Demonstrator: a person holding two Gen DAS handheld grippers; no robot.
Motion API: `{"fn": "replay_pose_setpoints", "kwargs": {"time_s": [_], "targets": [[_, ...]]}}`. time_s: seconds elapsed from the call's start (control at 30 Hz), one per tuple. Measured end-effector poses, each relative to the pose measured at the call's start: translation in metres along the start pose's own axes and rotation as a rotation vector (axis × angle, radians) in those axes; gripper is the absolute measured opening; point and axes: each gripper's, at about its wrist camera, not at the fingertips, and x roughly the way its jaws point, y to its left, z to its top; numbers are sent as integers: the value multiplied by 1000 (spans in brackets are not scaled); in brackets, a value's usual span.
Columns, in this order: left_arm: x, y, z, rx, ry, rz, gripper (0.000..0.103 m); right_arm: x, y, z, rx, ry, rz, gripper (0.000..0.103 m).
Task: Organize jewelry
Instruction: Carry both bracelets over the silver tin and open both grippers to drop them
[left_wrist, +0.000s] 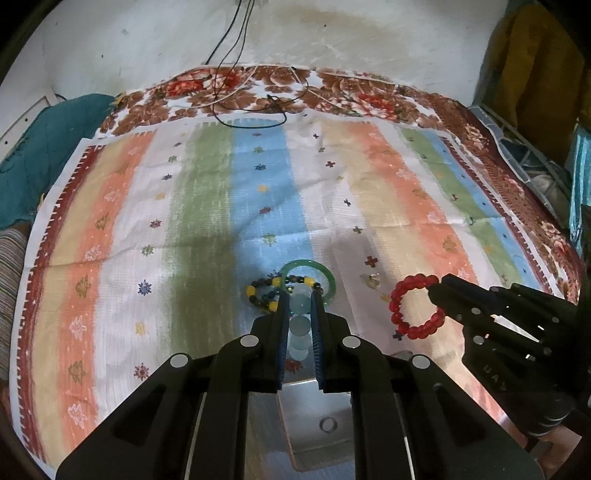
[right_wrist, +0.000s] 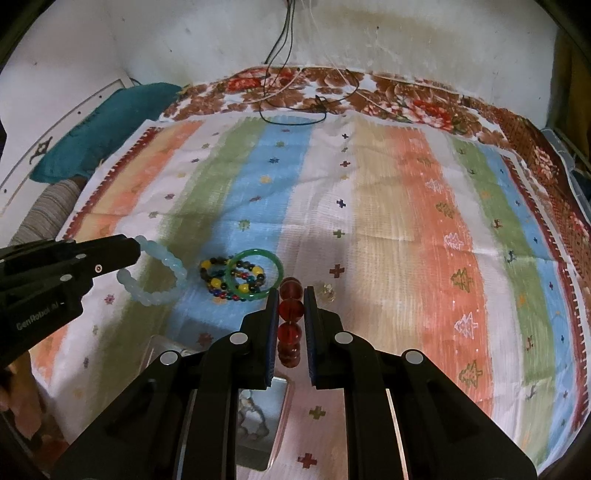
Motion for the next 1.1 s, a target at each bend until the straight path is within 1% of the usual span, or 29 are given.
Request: {"fn": "replay_pose_setpoints", "kwargs": {"time_s": [0.2, 0.37, 0.53, 0.73, 1.1], "targets": [[-10, -7, -9, 8, -6, -16, 11, -9, 5, -7, -15, -6, 7, 14], [-17, -12, -16, 16, -9, -27, 11, -21, 10, -9, -28, -32, 4, 14], [-31, -18, -25, 23, -31, -43, 11, -33, 14, -13, -30, -50, 27, 14], [-35, -23, -34, 28, -33, -59, 11, -47, 17, -21, -19, -73, 42, 14], [-41, -21, -41, 25, -32, -55, 11, -54, 17, -36, -14, -62, 56, 14]]}}
